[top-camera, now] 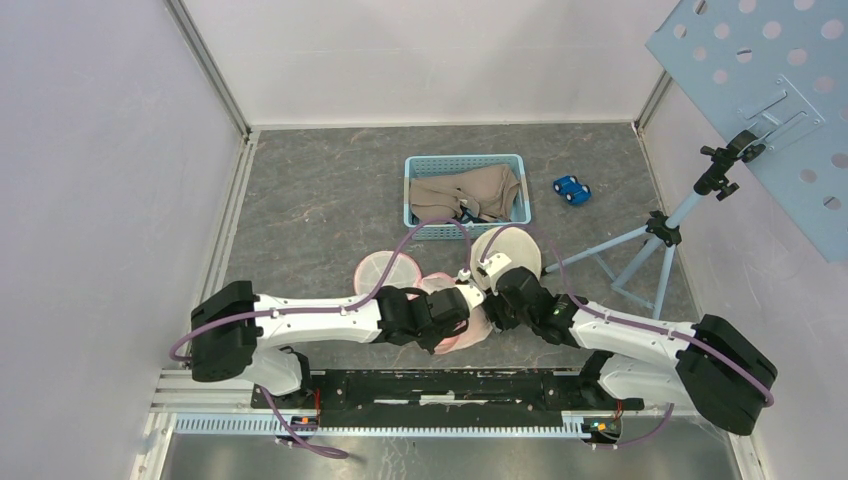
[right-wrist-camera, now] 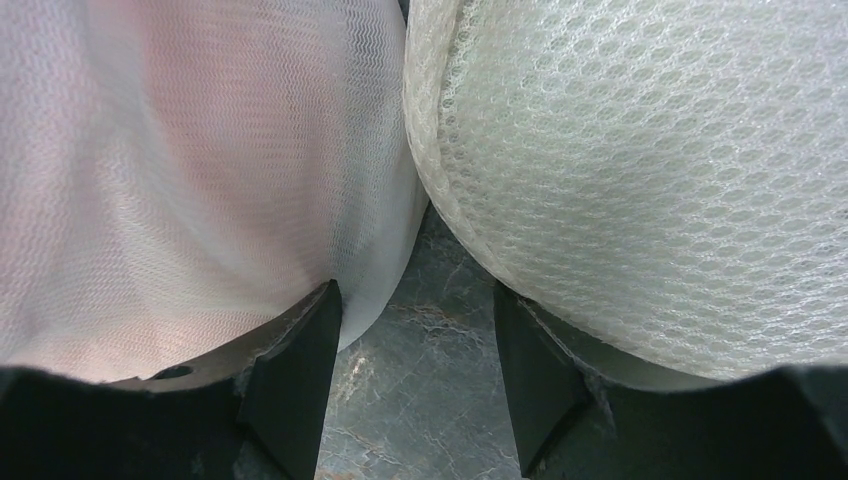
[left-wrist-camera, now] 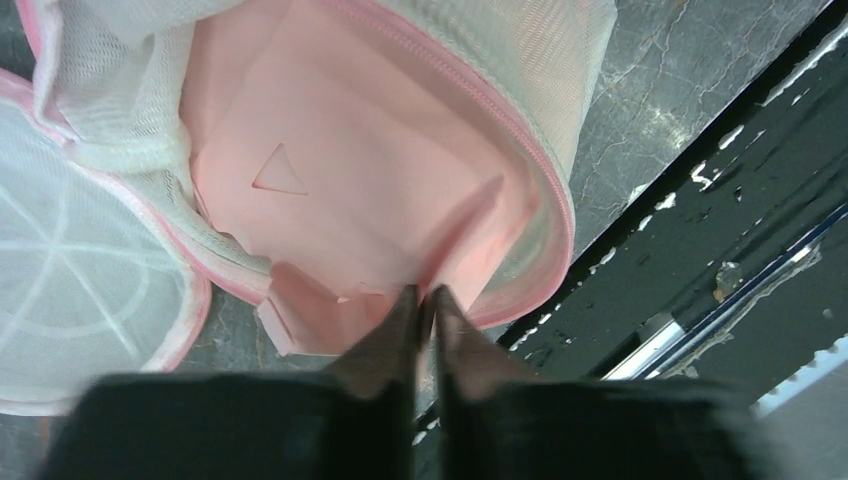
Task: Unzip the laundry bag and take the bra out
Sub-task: Pick up the bra from the laundry bag.
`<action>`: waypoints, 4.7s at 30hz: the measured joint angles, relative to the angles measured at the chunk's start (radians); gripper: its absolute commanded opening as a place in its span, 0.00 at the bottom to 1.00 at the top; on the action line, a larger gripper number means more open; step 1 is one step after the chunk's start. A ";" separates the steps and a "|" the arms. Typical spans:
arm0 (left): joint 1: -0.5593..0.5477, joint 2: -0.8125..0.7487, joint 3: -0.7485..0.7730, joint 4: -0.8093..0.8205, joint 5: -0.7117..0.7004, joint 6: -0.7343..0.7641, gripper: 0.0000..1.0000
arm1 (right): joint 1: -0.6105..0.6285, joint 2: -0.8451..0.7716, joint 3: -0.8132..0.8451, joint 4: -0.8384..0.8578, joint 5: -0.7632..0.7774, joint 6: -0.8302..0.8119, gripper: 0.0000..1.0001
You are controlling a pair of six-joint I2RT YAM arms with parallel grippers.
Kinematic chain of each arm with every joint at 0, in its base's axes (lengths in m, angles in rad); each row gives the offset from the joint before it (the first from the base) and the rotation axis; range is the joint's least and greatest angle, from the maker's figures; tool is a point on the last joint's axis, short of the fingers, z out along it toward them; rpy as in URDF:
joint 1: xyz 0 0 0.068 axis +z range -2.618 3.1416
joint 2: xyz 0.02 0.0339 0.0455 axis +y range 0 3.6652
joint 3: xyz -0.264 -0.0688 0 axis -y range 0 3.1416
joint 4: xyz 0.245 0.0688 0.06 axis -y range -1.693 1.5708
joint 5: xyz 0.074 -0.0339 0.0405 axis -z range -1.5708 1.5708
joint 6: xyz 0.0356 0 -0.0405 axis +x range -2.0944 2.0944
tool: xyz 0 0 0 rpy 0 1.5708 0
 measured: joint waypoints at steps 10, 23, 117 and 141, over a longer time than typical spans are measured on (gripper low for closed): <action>0.000 -0.197 0.051 -0.057 -0.031 0.002 0.02 | 0.000 0.012 0.000 0.022 0.000 -0.015 0.63; 0.000 -0.385 0.166 -0.108 -0.195 -0.002 0.02 | 0.000 0.019 0.000 0.037 -0.001 -0.021 0.63; 0.195 -0.484 0.408 -0.220 0.056 -0.027 0.74 | 0.210 -0.186 0.618 -0.326 -0.354 -0.547 0.00; 0.166 -0.679 0.011 0.042 -0.058 -0.061 0.93 | 0.212 -0.068 0.819 -0.487 0.128 -0.058 0.00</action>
